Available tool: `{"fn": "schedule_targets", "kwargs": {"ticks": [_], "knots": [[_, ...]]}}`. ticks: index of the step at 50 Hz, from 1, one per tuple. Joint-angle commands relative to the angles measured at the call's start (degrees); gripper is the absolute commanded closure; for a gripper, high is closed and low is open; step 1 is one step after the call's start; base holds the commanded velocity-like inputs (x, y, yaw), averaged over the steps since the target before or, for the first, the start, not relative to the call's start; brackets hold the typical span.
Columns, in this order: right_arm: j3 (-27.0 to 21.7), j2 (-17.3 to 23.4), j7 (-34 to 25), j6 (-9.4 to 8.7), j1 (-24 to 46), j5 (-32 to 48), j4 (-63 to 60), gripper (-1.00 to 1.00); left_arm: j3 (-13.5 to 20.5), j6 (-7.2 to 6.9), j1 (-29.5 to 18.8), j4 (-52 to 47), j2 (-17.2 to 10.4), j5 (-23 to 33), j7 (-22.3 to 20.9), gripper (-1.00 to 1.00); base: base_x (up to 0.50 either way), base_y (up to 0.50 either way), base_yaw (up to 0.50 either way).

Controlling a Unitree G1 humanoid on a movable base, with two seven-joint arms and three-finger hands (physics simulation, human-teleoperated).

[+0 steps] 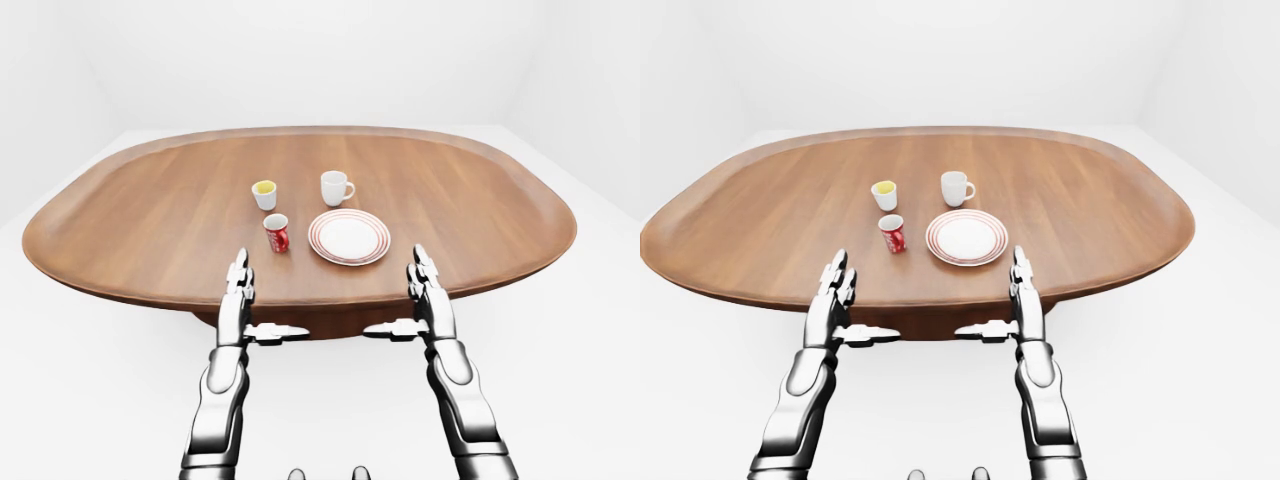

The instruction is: Pick up the red mug and put it on the plate

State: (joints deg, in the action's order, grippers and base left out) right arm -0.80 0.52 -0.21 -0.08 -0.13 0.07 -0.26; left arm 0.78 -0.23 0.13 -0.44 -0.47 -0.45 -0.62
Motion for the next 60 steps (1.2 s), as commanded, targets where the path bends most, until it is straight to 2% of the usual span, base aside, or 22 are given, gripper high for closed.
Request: {"fn": "schedule_targets", "kwargs": {"ticks": [1, 3, 9, 11, 19, 26, 32, 50, 52, 54, 55, 57, 58, 59, 60], "knots": [[-1.61, 0.81, 0.21, -0.18, -0.14, 1.16, 0.25, -1.0, 1.38, -1.01, 0.72, -2.2, -0.49, -0.44, -0.7, -1.0, 0.0, 0.0, 0.0], [-1.56, 0.77, 0.01, 0.55, -0.17, 1.25, 1.19, -1.0, 1.31, -0.87, 0.67, -1.83, -0.44, -0.22, -0.58, -1.0, 0.0, 0.0, 0.0], [-1.79, 0.94, -0.22, 1.0, 0.1, 1.63, 2.02, -1.0, 1.7, -0.18, 0.34, -1.04, -0.71, 1.18, 0.7, -1.0, 0.0, 0.0, 0.0], [-1.68, 0.88, -0.91, 1.89, -0.19, 1.16, 1.67, -1.0, 1.71, -0.56, 0.55, -1.56, -0.65, 0.85, 0.38, -1.0, 0.0, 0.0, 0.0], [-1.53, 0.79, -0.2, 2.28, -0.25, 2.08, 1.32, -1.0, 1.44, -0.27, 0.58, -1.32, -0.55, 1.39, 0.58, -1.0, 0.0, 0.0, 0.0], [-1.56, 0.79, -0.4, 2.24, -0.53, 2.05, 0.61, -1.0, 1.48, -0.4, 0.59, -1.3, -0.55, 1.25, 0.4, -1.0, 0.0, 0.22, 0.0], [-1.51, 0.78, -0.55, 2.18, -0.59, 2.03, 0.62, -1.0, 1.48, -1.08, 1.03, -2.59, -0.53, 1.1, 0.28, -1.0, 0.0, 0.46, 0.0], [-2.13, 0.81, -0.84, 2.13, -0.57, 1.24, 0.58, -1.0, 1.36, -1.52, 1.27, -3.31, -0.42, 0.99, 0.15, -1.0, 0.0, 0.42, 0.0], [-1.95, 0.98, -1.0, 1.76, -0.88, 1.61, 0.01, -1.0, 1.32, -1.65, 1.25, -3.43, -0.39, 0.96, 0.15, -1.0, 0.0, 0.0, 0.0], [-2.12, 1.14, -1.05, 1.13, -0.56, 1.74, -0.1, -1.0, 1.02, -2.77, 1.1, -4.18, -0.29, 0.86, 0.01, -1.0, 0.0, 0.0, 0.0], [-2.54, 1.63, -0.92, -0.47, 0.29, 2.17, -0.52, -1.0, 0.85, -4.77, 0.6, -6.56, -0.36, 0.64, -0.23, -1.0, 0.0, 0.0, 0.0], [-3.26, 2.07, -1.16, -2.23, 1.2, 2.1, -1.36, -1.0, 1.45, -4.77, -0.72, -8.81, -0.5, 0.33, 0.22, -1.0, 0.0, 0.0, 0.0], [-3.31, 2.06, -1.19, -2.28, 1.23, 2.12, -1.39, -1.0, 1.48, -4.77, -0.77, -8.87, -0.51, 0.32, 0.25, -1.0, 0.0, 0.0, 0.0], [-3.85, 2.83, -1.57, -4.34, 2.31, 2.41, -2.44, -1.0, 2.07, -4.77, -2.88, -10.79, -1.09, 0.01, 0.26, -1.0, 0.0, 0.0, 0.0], [-4.53, 3.26, -2.06, -4.92, 3.11, 2.06, -3.66, -1.0, 2.32, -4.77, -4.17, -12.36, -1.39, -0.4, -0.04, -1.0, 0.0, 0.0, 0.0]]}}
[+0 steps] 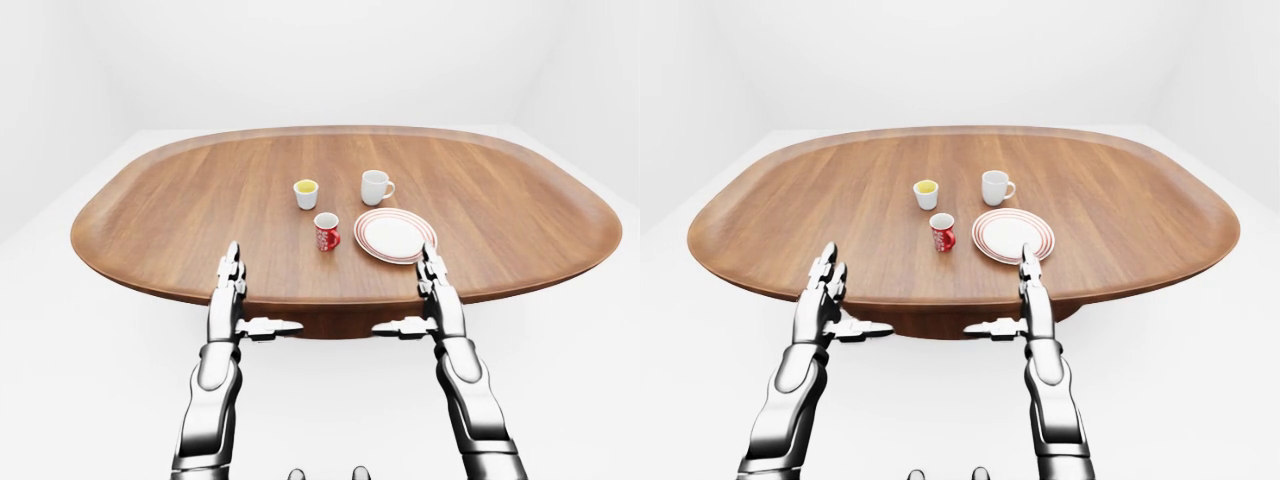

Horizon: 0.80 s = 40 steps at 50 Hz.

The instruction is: Pick up the red mug and put it on the plate

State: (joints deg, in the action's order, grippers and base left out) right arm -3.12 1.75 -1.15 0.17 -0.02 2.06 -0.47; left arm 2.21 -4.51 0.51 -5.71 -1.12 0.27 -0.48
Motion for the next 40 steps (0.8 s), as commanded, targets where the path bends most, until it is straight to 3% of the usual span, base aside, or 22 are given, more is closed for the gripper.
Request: {"fn": "schedule_targets", "kwargs": {"ticks": [1, 12, 25, 40], "knots": [[-2.66, 2.35, -1.39, -5.17, 3.5, 0.09, -4.35, -1.0, 0.9, -0.49, -5.37, -8.07, -1.0, -1.01, -0.34, -1.0, 0.0, 0.0, 0.0], [-7.22, 7.01, -4.29, -5.17, 11.93, -0.53, -17.11, -1.0, 2.55, -0.49, -16.59, -12.8, -3.21, -1.07, -1.61, -1.0, 0.0, 0.0, 0.0], [-7.09, 9.23, -8.06, -5.17, 18.68, 1.63, -20.21, -1.0, 3.5, -0.49, -19.87, -15.71, -5.14, 0.12, -1.59, -1.0, 0.0, 0.0, 0.0], [-6.6, 10.51, -8.82, -5.17, 23.61, 2.02, -21.16, -1.0, 4.59, -0.49, -27.25, -14.98, -7.81, 0.54, -1.78, -1.0, 0.0, 0.0, 0.0]]}}
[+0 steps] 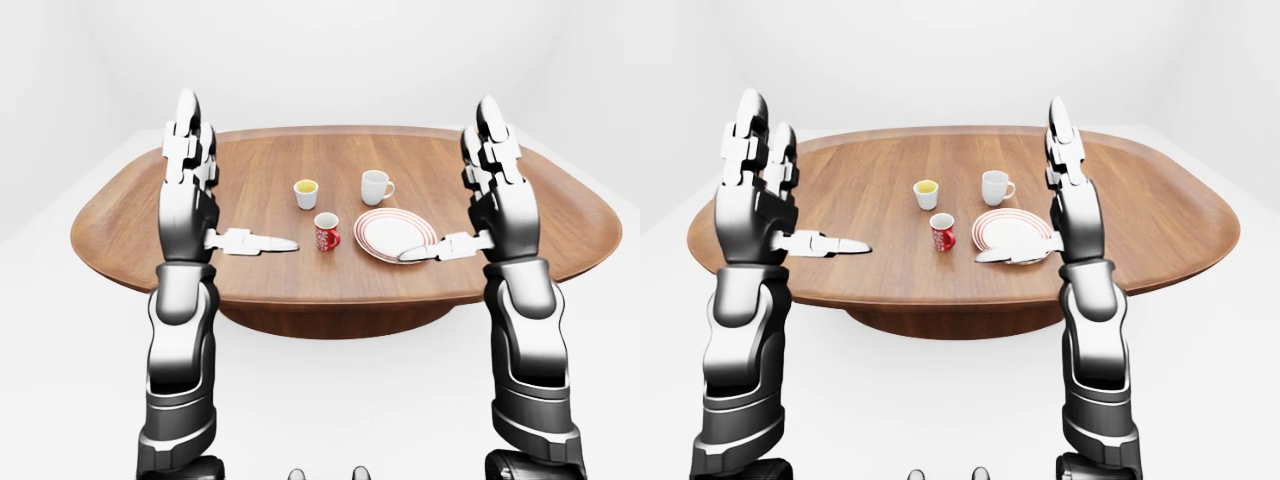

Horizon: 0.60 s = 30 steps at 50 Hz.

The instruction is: Pick up the red mug and put it on the plate

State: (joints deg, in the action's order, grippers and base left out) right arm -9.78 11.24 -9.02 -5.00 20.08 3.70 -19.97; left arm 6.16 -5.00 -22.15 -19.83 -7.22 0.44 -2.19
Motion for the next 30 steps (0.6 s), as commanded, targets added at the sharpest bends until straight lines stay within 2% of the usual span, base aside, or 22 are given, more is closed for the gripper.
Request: {"fn": "schedule_targets", "kwargs": {"ticks": [1, 8, 17, 30], "knots": [[0.21, 1.15, -1.02, 0.0, 3.6, 0.6, -1.64, -1.0, 0.8, 0.0, -4.99, -0.96, -1.83, 0.41, -0.03, -1.0, 0.0, 0.0, 0.0], [0.48, 1.53, -1.92, 0.0, 4.04, 1.91, -1.63, -1.0, 2.18, 0.0, -7.7, 0.04, -3.18, -1.14, -0.21, -1.0, 0.0, 0.0, 0.0], [0.59, 1.51, -2.63, 0.0, 4.45, 3.24, -2.56, -1.0, 0.72, 0.0, -6.68, -3.81, -3.07, 0.0, -0.79, -1.0, 0.0, 0.0, 0.0], [0.66, 1.29, -3.44, 0.0, 3.96, 3.93, -3.14, -1.0, 0.7, 0.0, -6.68, -3.73, -2.48, 1.03, -1.38, -1.0, 0.07, 0.0, 0.0]]}}
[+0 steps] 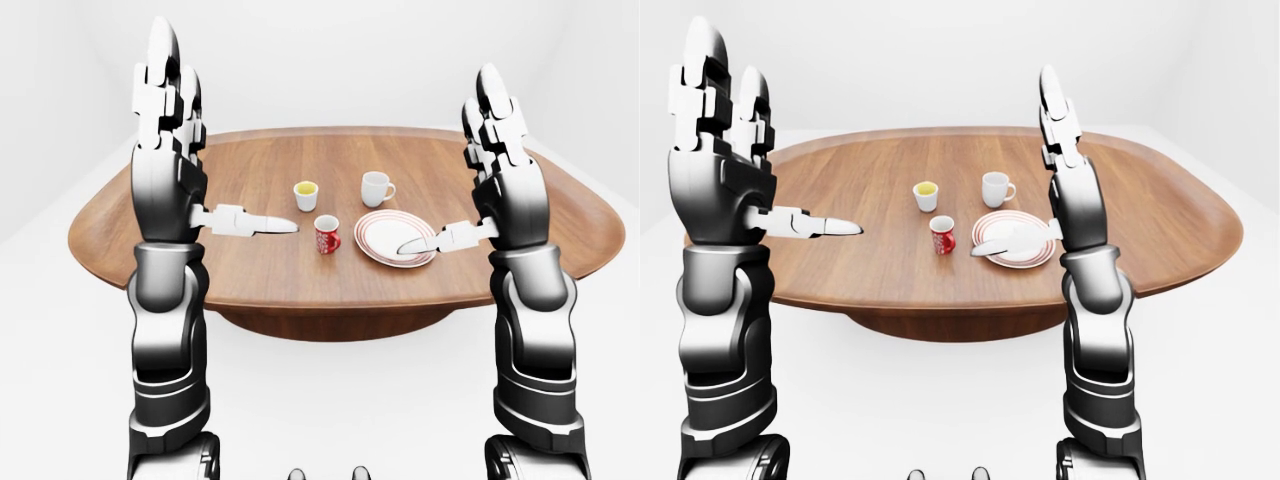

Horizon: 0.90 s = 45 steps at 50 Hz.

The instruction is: Pick up the red mug and put it on the plate

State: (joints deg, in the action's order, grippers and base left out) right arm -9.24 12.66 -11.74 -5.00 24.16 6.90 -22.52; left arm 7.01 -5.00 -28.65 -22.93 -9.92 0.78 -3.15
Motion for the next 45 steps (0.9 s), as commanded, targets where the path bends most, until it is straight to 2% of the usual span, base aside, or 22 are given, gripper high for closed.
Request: {"fn": "schedule_targets", "kwargs": {"ticks": [1, 45], "knots": [[0.14, -0.13, -0.78, 0.0, -0.16, 0.79, -0.54, -1.0, -0.21, 0.0, 0.04, -0.52, 0.32, 0.74, -0.41, -1.0, 0.22, 0.0, 0.0], [0.06, -0.32, -2.06, 0.0, -1.23, 1.86, -0.39, -1.0, -0.28, 0.0, 0.91, -0.78, 0.5, 0.95, -0.68, -1.0, 0.22, 0.0, 0.0]]}}
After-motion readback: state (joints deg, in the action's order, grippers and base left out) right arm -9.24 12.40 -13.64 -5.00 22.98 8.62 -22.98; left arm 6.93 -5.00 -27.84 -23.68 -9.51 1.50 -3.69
